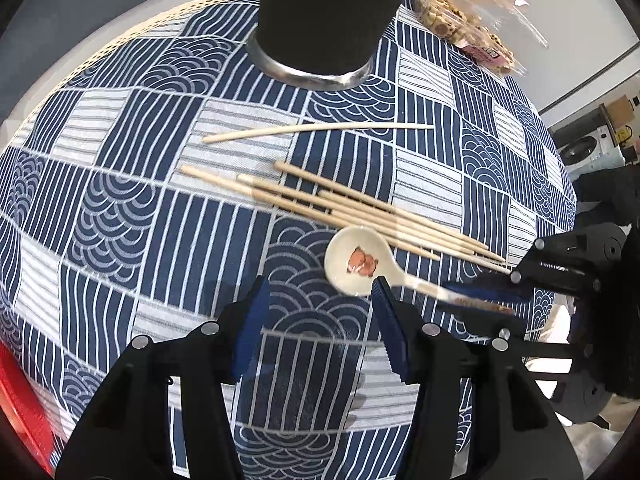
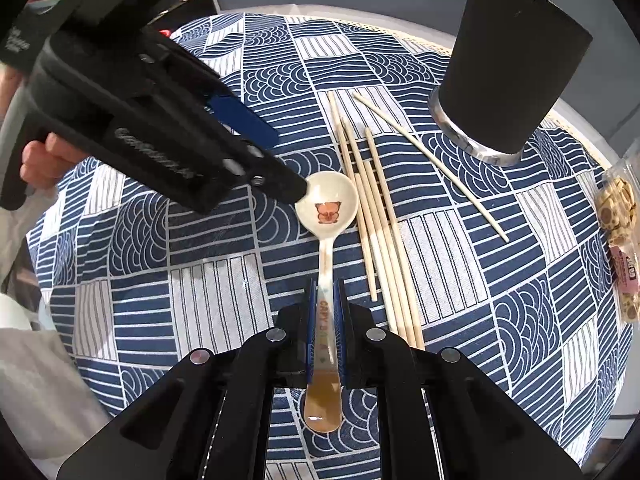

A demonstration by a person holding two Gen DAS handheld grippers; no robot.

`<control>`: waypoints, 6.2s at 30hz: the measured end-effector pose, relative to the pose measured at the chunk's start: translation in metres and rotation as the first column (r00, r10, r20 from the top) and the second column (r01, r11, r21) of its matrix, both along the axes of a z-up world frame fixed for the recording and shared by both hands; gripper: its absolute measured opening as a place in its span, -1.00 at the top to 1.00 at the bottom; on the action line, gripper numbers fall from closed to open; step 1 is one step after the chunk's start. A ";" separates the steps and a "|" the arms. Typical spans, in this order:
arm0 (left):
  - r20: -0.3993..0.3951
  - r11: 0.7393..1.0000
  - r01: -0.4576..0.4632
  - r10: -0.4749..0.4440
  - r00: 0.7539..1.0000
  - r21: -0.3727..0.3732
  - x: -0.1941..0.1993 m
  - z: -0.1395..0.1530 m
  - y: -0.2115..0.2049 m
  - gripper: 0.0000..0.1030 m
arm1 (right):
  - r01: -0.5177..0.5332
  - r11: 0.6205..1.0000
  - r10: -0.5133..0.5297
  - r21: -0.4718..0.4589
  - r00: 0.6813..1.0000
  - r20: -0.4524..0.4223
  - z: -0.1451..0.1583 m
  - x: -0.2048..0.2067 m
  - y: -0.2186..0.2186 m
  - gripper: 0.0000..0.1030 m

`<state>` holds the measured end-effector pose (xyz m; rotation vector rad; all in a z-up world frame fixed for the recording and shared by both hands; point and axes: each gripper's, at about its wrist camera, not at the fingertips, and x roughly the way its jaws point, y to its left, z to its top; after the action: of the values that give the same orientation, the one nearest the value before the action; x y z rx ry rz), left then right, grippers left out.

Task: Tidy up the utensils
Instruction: 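Lift the bear-print spoon with the right tool and carry it over the black holder, then lower the spoon into the black holder and open the right tool, then move both tools back toward the loose chopsticks on the cloth, then grasp one wooden chopstick with the left tool while the right tool grasps another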

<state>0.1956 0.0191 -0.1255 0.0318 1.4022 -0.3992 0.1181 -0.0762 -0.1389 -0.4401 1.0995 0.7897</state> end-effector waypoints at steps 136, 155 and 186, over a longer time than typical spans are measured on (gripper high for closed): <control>0.417 0.911 -0.375 0.279 0.865 0.170 0.039 0.204 -0.043 -0.88 | -0.160 0.976 0.113 0.151 0.953 0.280 0.132 0.136 -0.112 -0.69; 0.276 0.777 -0.595 0.537 0.797 0.207 -0.001 0.119 0.011 -0.88 | -0.267 0.960 0.252 0.085 0.955 0.160 0.067 0.128 -0.084 -0.69; 0.149 0.585 -0.774 0.766 0.625 0.241 0.022 -0.026 0.027 -0.91 | -0.285 0.958 0.284 0.006 0.955 0.084 -0.027 0.171 -0.047 -0.69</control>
<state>0.2176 0.0462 -0.1519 -0.3393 1.2931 0.5509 0.2892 -0.1232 -0.1662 -0.6196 0.9629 1.0249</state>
